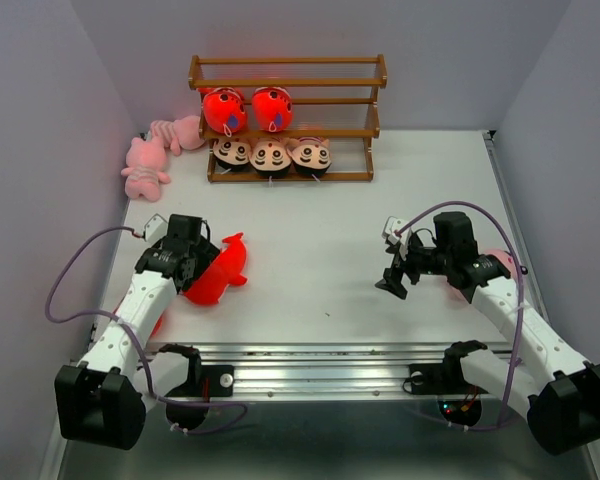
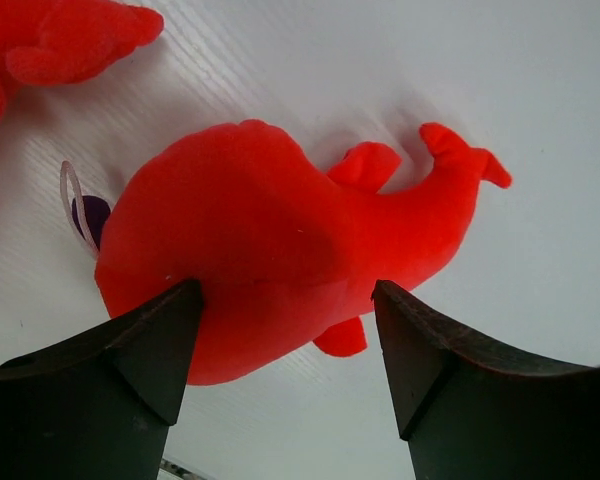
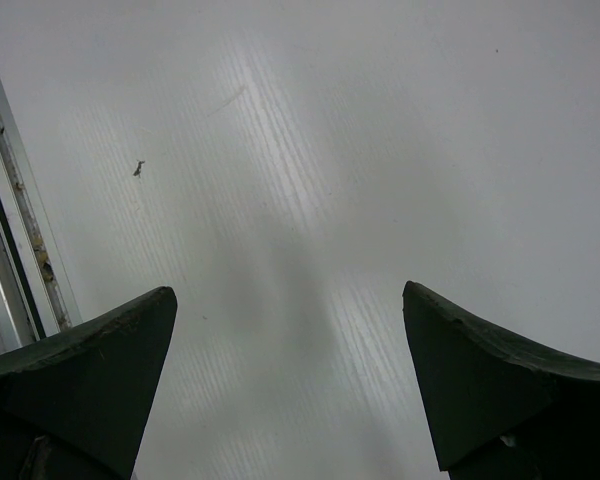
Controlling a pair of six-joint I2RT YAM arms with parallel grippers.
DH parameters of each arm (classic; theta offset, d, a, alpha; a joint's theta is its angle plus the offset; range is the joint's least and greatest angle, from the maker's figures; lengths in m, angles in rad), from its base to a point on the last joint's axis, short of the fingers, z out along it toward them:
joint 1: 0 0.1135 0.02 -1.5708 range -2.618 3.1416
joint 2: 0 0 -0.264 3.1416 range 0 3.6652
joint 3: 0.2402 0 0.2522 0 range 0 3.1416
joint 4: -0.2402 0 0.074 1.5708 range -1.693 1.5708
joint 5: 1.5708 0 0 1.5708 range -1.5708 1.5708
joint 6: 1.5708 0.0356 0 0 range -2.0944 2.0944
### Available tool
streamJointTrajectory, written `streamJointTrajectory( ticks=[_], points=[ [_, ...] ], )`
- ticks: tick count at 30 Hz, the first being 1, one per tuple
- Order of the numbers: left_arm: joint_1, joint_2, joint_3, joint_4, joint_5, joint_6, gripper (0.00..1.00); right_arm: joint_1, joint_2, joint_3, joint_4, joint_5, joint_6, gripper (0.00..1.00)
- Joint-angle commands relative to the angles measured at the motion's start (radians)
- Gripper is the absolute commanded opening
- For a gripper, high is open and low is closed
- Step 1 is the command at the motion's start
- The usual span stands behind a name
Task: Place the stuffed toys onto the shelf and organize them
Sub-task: Grab a stuffed toy with the left arm
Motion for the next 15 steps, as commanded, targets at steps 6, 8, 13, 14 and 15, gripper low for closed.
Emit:
streamJointTrajectory(
  ticks=[6, 8, 13, 14, 15],
  points=[
    [0.011, 0.108, -0.106, 0.078, 0.06, 0.014, 0.78, -0.005, -0.022, 0.04, 0.013, 0.005, -0.011, 1.0],
    [0.013, 0.147, -0.113, 0.128, 0.077, 0.021, 0.73, -0.005, -0.023, 0.04, 0.015, 0.01, -0.011, 1.0],
    [0.018, 0.168, -0.114, 0.191, 0.132, 0.047, 0.25, -0.005, -0.023, 0.037, 0.019, 0.019, -0.011, 1.0],
    [0.016, 0.156, -0.12, 0.205, 0.164, 0.066, 0.19, -0.005, -0.023, 0.037, 0.019, 0.021, -0.011, 1.0],
    [0.016, 0.145, -0.12, 0.22, 0.164, 0.078, 0.16, -0.005, -0.025, 0.037, 0.019, 0.021, -0.011, 1.0]
  ],
)
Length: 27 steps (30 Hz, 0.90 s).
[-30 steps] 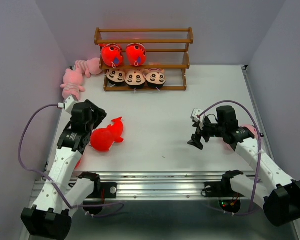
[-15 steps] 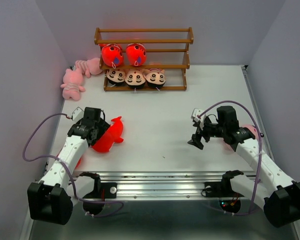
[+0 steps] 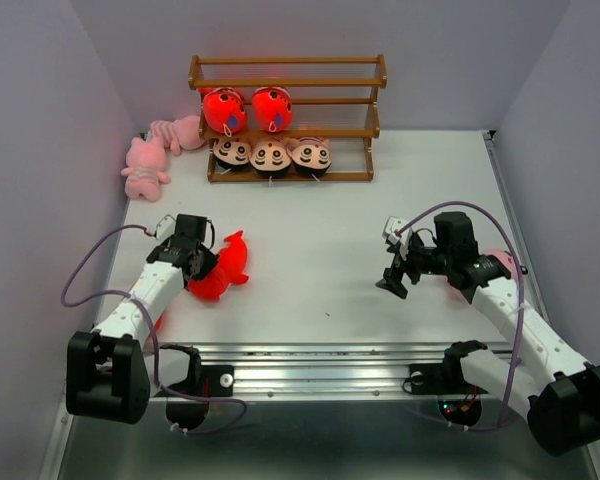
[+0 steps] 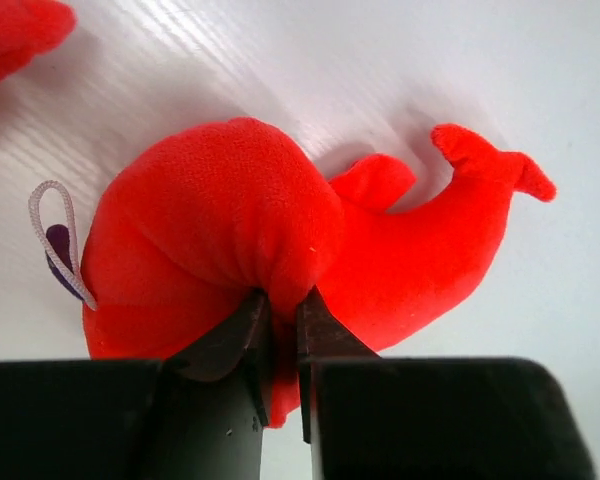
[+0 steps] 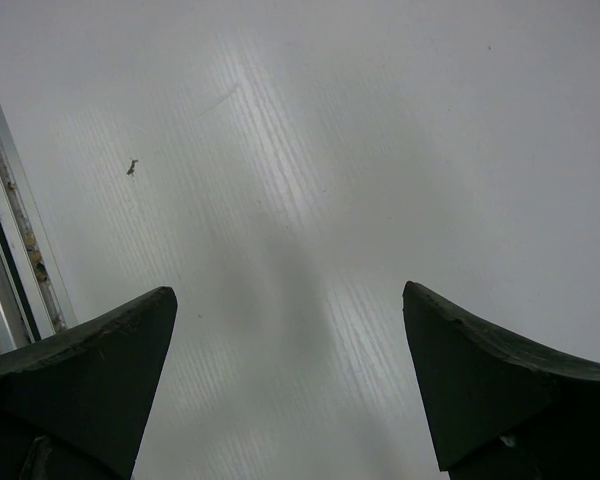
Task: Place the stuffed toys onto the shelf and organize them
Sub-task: Grab a stuffed toy with the left arm
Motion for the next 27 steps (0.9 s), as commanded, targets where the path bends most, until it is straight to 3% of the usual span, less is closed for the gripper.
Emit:
streamJointTrajectory(
  ticks=[1, 5, 6, 12, 15, 20, 24, 27],
  points=[
    [-0.002, -0.016, -0.049, 0.082, 0.143, 0.046, 0.15, -0.005, -0.02, 0.037, 0.019, 0.01, -0.011, 1.0],
    [-0.002, -0.131, -0.113, 0.246, 0.344, 0.126, 0.02, -0.005, -0.02, 0.037, 0.02, 0.011, -0.011, 1.0],
    [-0.002, -0.148, -0.145, 0.329, 0.454, 0.163, 0.0, -0.005, -0.017, 0.037, 0.02, 0.013, -0.009, 1.0],
    [-0.005, -0.214, -0.23, 0.602, 0.84, 0.235, 0.0, -0.005, -0.022, 0.039, 0.022, -0.001, 0.0, 1.0],
    [-0.055, -0.24, -0.244, 0.725, 0.941, 0.227, 0.0, -0.005, -0.025, 0.045, 0.02, -0.05, 0.011, 1.0],
    [-0.259, -0.306, -0.215, 0.819, 0.849, 0.266, 0.0, -0.005, 0.015, 0.1, -0.039, -0.271, 0.05, 1.0],
    [-0.448, -0.384, -0.188, 0.823, 0.573, 0.391, 0.0, -0.005, 0.116, 0.247, -0.245, -0.433, 0.028, 1.0],
    [-0.546, -0.429, -0.216, 0.877, 0.284, 0.47, 0.0, -0.005, 0.17, 0.354, -0.348, -0.452, 0.096, 1.0]
  ],
)
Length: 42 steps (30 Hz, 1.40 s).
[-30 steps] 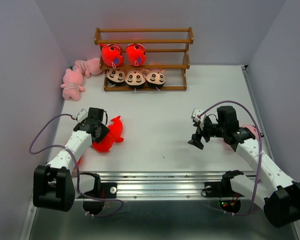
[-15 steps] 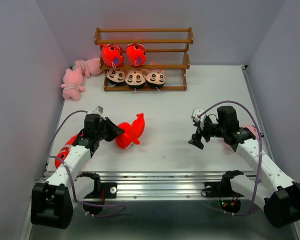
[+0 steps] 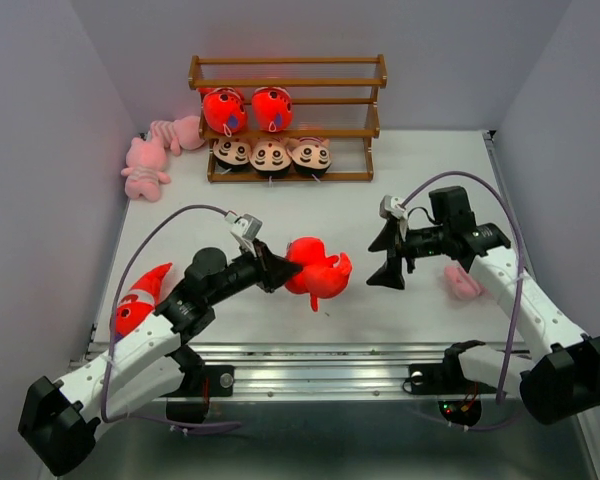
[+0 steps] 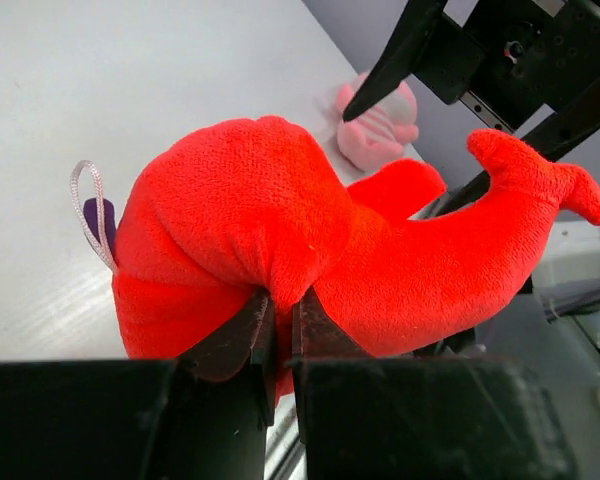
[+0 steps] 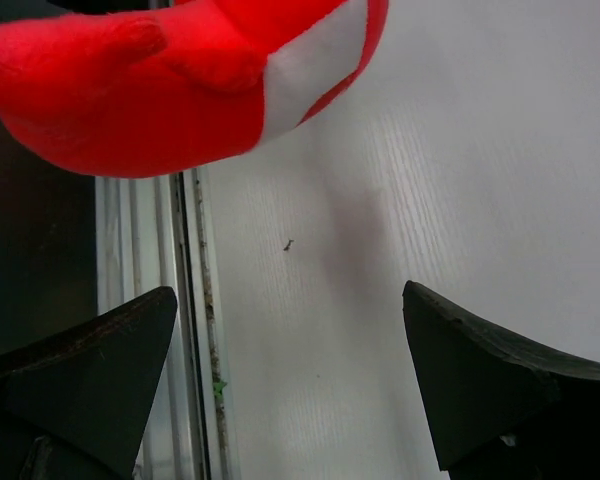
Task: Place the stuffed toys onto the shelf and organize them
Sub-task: Grab a stuffed toy with the left arm, then pass the stuffed toy from the left arm to the right
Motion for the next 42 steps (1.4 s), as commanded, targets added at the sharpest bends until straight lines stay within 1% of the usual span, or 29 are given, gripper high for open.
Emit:
streamJointTrajectory(
  ticks=[1, 2, 3, 5, 6, 8, 10, 11, 12, 14, 19, 21, 24, 27, 31, 33, 34, 35, 37, 38, 40, 41, 42],
  points=[
    [-0.086, -0.062, 0.012, 0.156, -0.373, 0.157, 0.0, -0.005, 0.038, 0.152, -0.173, -0.144, 0.077, 1.0],
    [-0.112, -0.061, 0.009, 0.171, -0.407, 0.158, 0.0, -0.005, 0.041, 0.165, -0.18, -0.162, 0.106, 1.0],
    [-0.123, -0.053, 0.009, 0.196, -0.487, 0.16, 0.0, -0.005, 0.041, 0.18, -0.187, -0.179, 0.126, 1.0],
    [-0.144, -0.023, 0.022, 0.208, -0.522, 0.145, 0.0, -0.005, 0.04, 0.185, -0.193, -0.217, 0.154, 1.0],
    [-0.153, 0.02, 0.047, 0.216, -0.541, 0.134, 0.0, 0.004, 0.038, 0.185, -0.181, -0.235, 0.188, 1.0],
    [-0.173, 0.066, 0.073, 0.223, -0.552, 0.114, 0.0, 0.027, 0.034, 0.185, -0.163, -0.223, 0.218, 1.0],
    [-0.213, 0.125, 0.107, 0.243, -0.589, 0.1, 0.0, 0.082, 0.028, 0.183, -0.106, -0.152, 0.277, 1.0],
    [-0.238, 0.154, 0.114, 0.252, -0.598, 0.089, 0.0, 0.101, 0.02, 0.18, -0.082, -0.091, 0.321, 1.0],
    [-0.249, 0.166, 0.131, 0.268, -0.616, 0.083, 0.0, 0.122, 0.017, 0.177, -0.027, -0.061, 0.344, 1.0],
    [-0.265, 0.192, 0.145, 0.283, -0.628, 0.066, 0.0, 0.122, 0.018, 0.17, 0.016, 0.006, 0.387, 1.0],
    [-0.304, 0.206, 0.17, 0.303, -0.647, 0.033, 0.0, 0.132, 0.052, 0.16, 0.105, 0.086, 0.398, 1.0],
    [-0.315, 0.201, 0.165, 0.306, -0.645, 0.023, 0.0, 0.132, 0.049, 0.144, 0.161, 0.128, 0.45, 1.0],
    [-0.328, 0.191, 0.153, 0.306, -0.653, 0.005, 0.0, 0.132, 0.052, 0.122, 0.24, 0.162, 0.482, 1.0],
    [-0.335, 0.178, 0.13, 0.308, -0.662, -0.01, 0.0, 0.132, 0.061, 0.125, 0.306, 0.172, 0.521, 1.0],
    [-0.342, 0.174, 0.121, 0.309, -0.664, -0.023, 0.0, 0.132, 0.072, 0.14, 0.352, 0.195, 0.562, 0.99],
    [-0.347, 0.177, 0.118, 0.311, -0.664, -0.029, 0.0, 0.132, 0.081, 0.15, 0.38, 0.167, 0.579, 0.88],
    [-0.348, 0.175, 0.115, 0.312, -0.665, -0.03, 0.0, 0.132, 0.101, 0.154, 0.376, 0.145, 0.579, 0.79],
    [-0.35, 0.175, 0.115, 0.315, -0.664, -0.039, 0.0, 0.132, 0.127, 0.166, 0.368, 0.107, 0.573, 0.58],
    [-0.351, 0.171, 0.105, 0.322, -0.662, -0.046, 0.0, 0.132, 0.141, 0.174, 0.339, 0.09, 0.555, 0.37],
    [-0.353, 0.162, 0.102, 0.325, -0.659, -0.05, 0.0, 0.132, 0.143, 0.174, 0.334, 0.088, 0.542, 0.21],
    [-0.353, 0.146, 0.084, 0.331, -0.652, -0.061, 0.01, 0.132, 0.132, 0.173, 0.308, 0.09, 0.493, 0.12],
    [-0.351, 0.122, 0.076, 0.332, -0.648, -0.066, 0.12, 0.132, 0.127, 0.177, 0.287, 0.087, 0.464, 0.05],
    [-0.351, 0.105, 0.067, 0.334, -0.642, -0.073, 0.25, 0.132, 0.124, 0.195, 0.256, 0.082, 0.381, 0.01]
  ],
)
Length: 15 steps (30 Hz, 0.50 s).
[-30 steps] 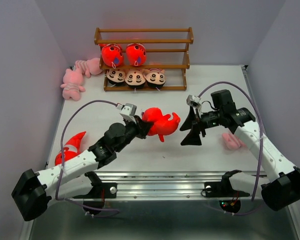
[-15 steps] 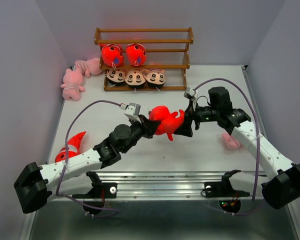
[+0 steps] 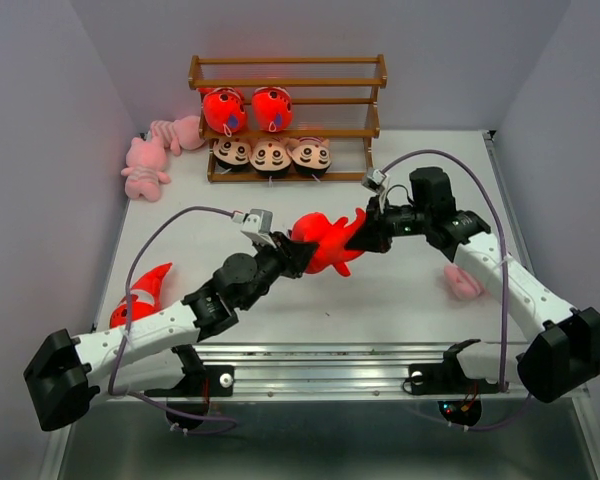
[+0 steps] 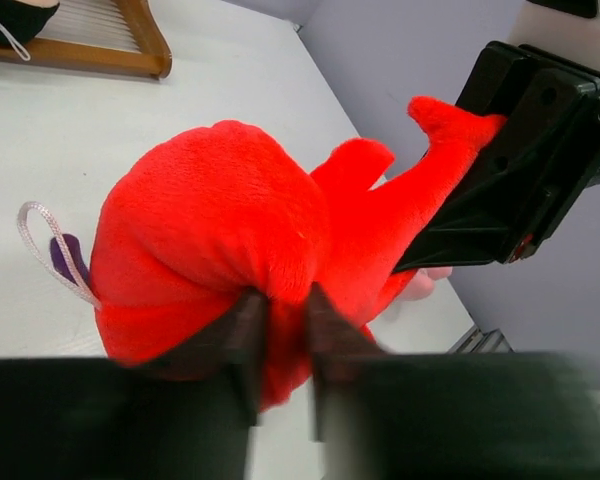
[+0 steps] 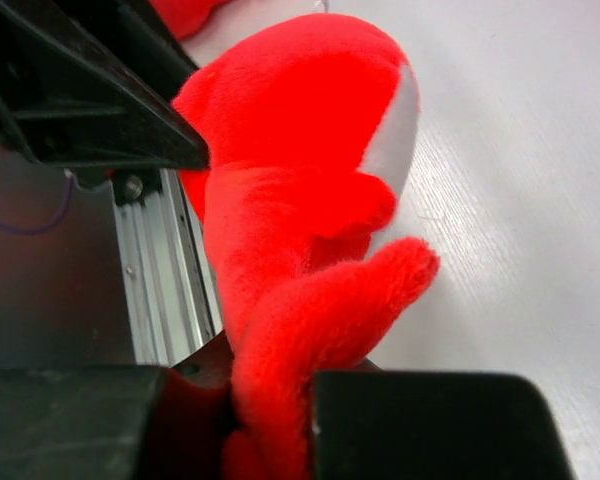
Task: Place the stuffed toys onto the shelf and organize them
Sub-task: Pass the stuffed toy from the left arm to the right
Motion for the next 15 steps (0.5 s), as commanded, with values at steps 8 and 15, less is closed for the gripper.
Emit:
streamJointTrajectory(
  ticks=[8, 15],
  points=[
    [0.024, -0.417, -0.153, -0.025, 0.05, -0.113, 0.99, 0.007, -0.157, 0.103, -0.453, 0.223, -0.883, 0.01],
    [0.176, -0.497, -0.142, -0.168, 0.332, -0.211, 0.99, 0.007, -0.183, 0.14, -0.64, 0.378, -1.307, 0.01]
  ],
)
